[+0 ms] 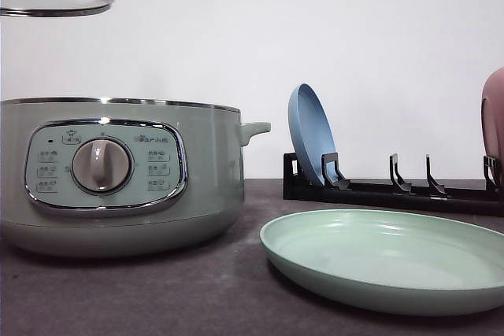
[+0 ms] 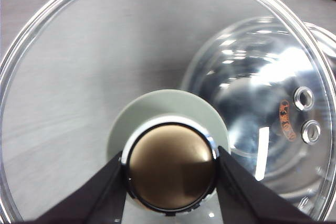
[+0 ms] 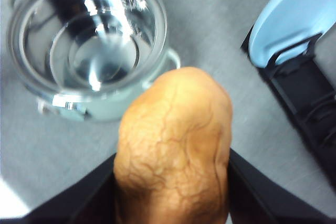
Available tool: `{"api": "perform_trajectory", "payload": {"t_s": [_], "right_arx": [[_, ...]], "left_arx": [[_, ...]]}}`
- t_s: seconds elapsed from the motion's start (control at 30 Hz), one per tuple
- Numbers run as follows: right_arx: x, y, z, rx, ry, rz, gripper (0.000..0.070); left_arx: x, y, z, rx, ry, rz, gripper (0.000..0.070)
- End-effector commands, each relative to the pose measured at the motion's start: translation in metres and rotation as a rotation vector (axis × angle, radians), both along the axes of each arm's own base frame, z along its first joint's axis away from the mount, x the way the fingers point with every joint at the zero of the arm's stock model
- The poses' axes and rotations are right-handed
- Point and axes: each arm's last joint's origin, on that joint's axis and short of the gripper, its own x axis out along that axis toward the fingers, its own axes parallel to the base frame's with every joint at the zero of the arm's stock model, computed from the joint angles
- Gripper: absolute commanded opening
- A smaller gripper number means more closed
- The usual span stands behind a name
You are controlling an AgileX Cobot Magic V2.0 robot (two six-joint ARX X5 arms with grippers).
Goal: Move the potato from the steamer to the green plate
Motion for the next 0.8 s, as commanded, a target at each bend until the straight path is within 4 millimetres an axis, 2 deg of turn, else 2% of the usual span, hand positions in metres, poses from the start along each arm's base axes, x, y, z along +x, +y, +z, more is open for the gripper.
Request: {"api": "perform_trajectory", "payload": {"t_s": [0.0, 0.13, 0.27, 0.57, 0.77], "right_arx": [[-0.007, -0.002, -0.011, 0.013, -0.009, 0.026, 0.0194], [-0.017, -0.008, -0.042, 0.054, 0.018, 0.042, 0.0194], [-0.019, -0.008, -0.078, 0.073, 0.07, 0.047, 0.0194], [-0.006, 0.002, -0.157, 0.095, 0.146, 0.03, 0.0194], [0.003, 0.007, -0.199, 0.078, 0.191, -0.006, 0.0195]], "left_arx": [[-0.002, -0.003, 0.012, -0.005, -0.079, -0.021, 0.0], [-0.003, -0.011, 0.012, -0.006, -0.078, -0.055, 0.0], [-0.005, -0.02, 0.012, -0.008, -0.077, -0.094, 0.0], [-0.009, -0.038, 0.012, -0.011, -0.077, -0.17, 0.0], [-0.011, -0.045, 0.012, -0.012, -0.077, -0.2, 0.0]]}}
